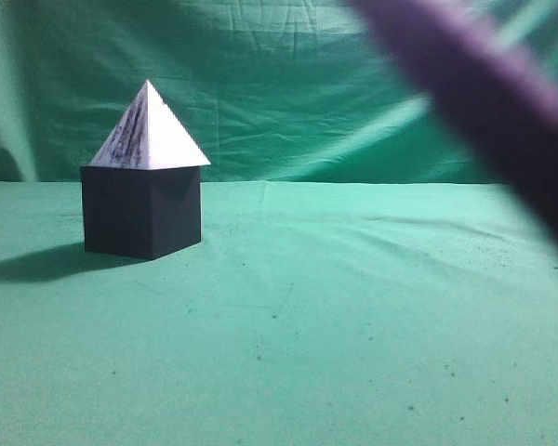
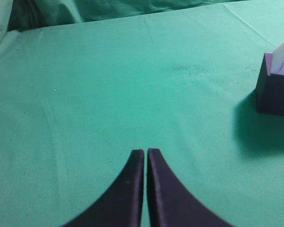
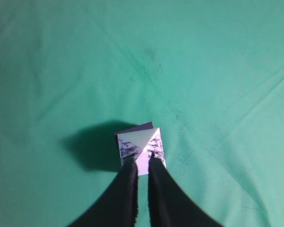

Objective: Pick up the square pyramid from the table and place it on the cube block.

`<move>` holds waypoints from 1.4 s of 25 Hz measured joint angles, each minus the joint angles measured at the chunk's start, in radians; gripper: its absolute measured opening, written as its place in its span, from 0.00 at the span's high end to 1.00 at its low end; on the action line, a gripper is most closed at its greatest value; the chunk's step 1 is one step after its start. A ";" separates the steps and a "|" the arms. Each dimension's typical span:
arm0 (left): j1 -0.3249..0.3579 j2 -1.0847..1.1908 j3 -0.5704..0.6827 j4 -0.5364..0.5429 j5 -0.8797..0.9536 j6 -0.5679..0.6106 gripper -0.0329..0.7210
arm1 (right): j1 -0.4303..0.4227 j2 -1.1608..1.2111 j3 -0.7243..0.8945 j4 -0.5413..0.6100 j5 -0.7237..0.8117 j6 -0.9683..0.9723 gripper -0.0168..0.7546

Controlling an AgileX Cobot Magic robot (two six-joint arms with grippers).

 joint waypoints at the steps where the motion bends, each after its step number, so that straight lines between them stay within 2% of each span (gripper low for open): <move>1: 0.000 0.000 0.000 0.000 0.000 0.000 0.96 | 0.000 -0.031 0.000 0.000 0.002 0.000 0.89; 2: 0.000 0.000 0.000 0.000 0.000 0.000 0.96 | 0.000 -0.069 0.012 0.000 0.004 0.000 0.98; 5: 0.000 0.000 0.000 0.000 0.000 0.000 0.96 | 0.002 -0.205 0.103 -0.030 0.006 0.005 0.98; 11: 0.000 0.000 0.000 0.000 0.000 0.000 0.96 | 0.002 -0.495 0.424 -0.085 -0.003 0.055 0.98; 18: 0.000 0.000 0.000 0.000 0.000 0.000 0.96 | 0.002 -0.841 0.827 -0.030 -0.190 0.091 0.98; 25: 0.000 0.000 0.000 0.000 0.000 0.000 0.96 | 0.002 -1.231 1.187 0.032 -0.464 0.091 0.98; 29: 0.000 0.000 0.000 0.000 0.000 0.000 0.96 | 0.002 -1.419 1.277 0.066 -0.515 0.091 0.98; 35: 0.000 0.000 0.000 0.000 0.000 0.000 0.96 | 0.002 -1.543 1.297 0.081 -0.449 0.091 0.98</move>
